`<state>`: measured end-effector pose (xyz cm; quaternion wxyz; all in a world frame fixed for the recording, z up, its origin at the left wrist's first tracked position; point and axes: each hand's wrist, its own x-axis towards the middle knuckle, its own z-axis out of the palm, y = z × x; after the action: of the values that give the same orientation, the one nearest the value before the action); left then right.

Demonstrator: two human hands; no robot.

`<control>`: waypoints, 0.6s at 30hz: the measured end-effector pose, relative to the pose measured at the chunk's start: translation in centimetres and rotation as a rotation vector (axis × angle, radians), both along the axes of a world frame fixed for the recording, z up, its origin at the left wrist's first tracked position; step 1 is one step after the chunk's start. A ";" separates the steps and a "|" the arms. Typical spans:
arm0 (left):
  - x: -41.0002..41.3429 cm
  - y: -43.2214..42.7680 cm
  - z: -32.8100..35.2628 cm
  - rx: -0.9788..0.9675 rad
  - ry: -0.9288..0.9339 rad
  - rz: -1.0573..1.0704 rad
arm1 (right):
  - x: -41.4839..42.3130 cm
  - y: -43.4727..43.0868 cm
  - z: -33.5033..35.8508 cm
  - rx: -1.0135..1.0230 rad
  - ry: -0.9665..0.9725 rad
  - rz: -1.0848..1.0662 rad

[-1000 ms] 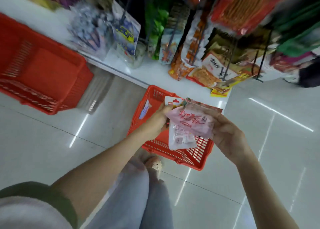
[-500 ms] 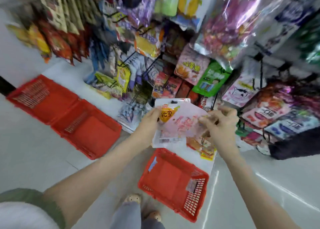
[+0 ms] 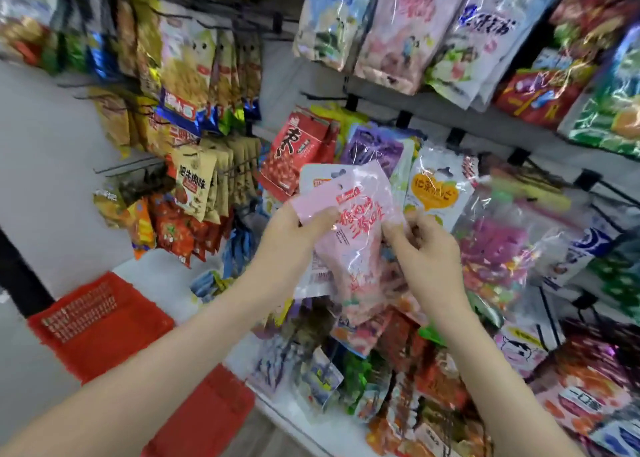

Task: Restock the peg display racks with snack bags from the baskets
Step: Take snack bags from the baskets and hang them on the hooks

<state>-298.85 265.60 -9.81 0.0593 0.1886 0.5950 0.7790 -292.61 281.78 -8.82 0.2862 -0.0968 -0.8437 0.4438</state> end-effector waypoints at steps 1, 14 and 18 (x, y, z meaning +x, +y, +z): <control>-2.2 -1.0 1.7 -0.024 0.065 -0.008 | -1.2 -0.6 1.9 0.014 0.022 0.050; -18.8 -2.4 17.3 -0.070 0.423 -0.223 | -16.0 -3.7 19.6 -0.145 0.311 0.175; -20.6 -1.2 17.3 -0.152 0.483 -0.166 | -16.7 -1.0 20.4 -0.187 0.362 0.095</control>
<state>-319.41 264.36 7.54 -0.0068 0.4124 0.6312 0.6569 -309.32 280.74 11.58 0.4017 -0.0016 -0.7372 0.5432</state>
